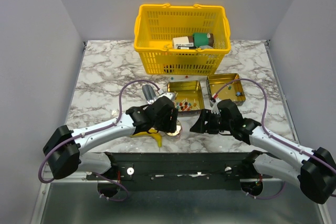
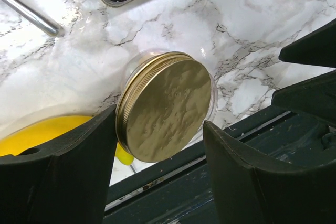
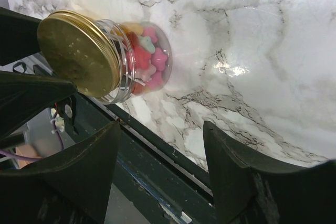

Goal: Pack the candies
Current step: Close the bottle lid on the packing bottle.

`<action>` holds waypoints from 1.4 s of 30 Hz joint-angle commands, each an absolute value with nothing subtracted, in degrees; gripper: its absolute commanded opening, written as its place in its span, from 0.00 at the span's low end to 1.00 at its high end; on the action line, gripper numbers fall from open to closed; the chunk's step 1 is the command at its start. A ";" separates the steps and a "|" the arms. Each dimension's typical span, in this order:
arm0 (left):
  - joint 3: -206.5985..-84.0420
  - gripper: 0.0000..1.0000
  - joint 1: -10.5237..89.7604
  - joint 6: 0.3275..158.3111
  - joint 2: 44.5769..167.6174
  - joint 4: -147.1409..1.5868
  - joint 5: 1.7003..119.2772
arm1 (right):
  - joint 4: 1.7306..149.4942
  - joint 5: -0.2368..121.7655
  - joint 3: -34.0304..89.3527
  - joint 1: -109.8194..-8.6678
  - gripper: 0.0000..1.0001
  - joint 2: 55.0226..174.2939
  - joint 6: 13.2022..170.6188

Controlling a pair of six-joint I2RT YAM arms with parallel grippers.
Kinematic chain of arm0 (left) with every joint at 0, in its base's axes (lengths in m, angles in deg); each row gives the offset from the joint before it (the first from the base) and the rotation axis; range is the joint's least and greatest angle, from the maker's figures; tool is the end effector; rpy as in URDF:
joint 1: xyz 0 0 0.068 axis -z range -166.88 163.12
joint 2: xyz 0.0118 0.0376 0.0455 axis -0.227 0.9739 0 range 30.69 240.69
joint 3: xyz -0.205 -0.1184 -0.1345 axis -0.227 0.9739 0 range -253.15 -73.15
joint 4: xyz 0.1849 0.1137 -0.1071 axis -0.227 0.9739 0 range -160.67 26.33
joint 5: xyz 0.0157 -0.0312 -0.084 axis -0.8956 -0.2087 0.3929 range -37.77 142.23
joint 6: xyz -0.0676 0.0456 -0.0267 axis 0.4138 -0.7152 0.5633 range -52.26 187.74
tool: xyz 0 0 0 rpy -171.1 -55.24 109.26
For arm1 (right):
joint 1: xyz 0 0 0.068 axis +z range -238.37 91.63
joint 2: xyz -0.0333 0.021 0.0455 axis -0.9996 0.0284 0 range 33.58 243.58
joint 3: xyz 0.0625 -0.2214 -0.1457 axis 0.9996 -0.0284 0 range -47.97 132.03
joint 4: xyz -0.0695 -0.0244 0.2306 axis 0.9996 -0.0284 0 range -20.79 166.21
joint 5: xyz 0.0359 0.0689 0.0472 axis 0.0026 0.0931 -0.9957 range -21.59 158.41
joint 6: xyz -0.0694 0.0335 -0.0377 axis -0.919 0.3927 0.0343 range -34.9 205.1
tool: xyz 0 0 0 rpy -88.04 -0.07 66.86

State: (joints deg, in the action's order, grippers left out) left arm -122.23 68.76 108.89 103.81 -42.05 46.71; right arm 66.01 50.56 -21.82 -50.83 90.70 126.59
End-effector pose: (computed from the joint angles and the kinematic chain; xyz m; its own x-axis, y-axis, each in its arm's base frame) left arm 0.1545 -0.2132 0.2103 -0.8570 0.0929 -0.5069 0.2986 0.8912 -0.3415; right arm 0.1525 0.1463 0.1747 -0.8964 0.1065 -0.4302 -0.2257 0.7257 0.6499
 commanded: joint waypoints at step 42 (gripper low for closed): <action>-120.00 0.73 69.37 107.38 105.05 -44.92 47.31 | 74.36 47.84 -14.57 -45.39 0.64 103.36 128.51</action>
State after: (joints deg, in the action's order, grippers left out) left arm -120.55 68.97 108.14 104.88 -43.19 45.99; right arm 72.50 47.85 -16.18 -46.22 102.35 128.25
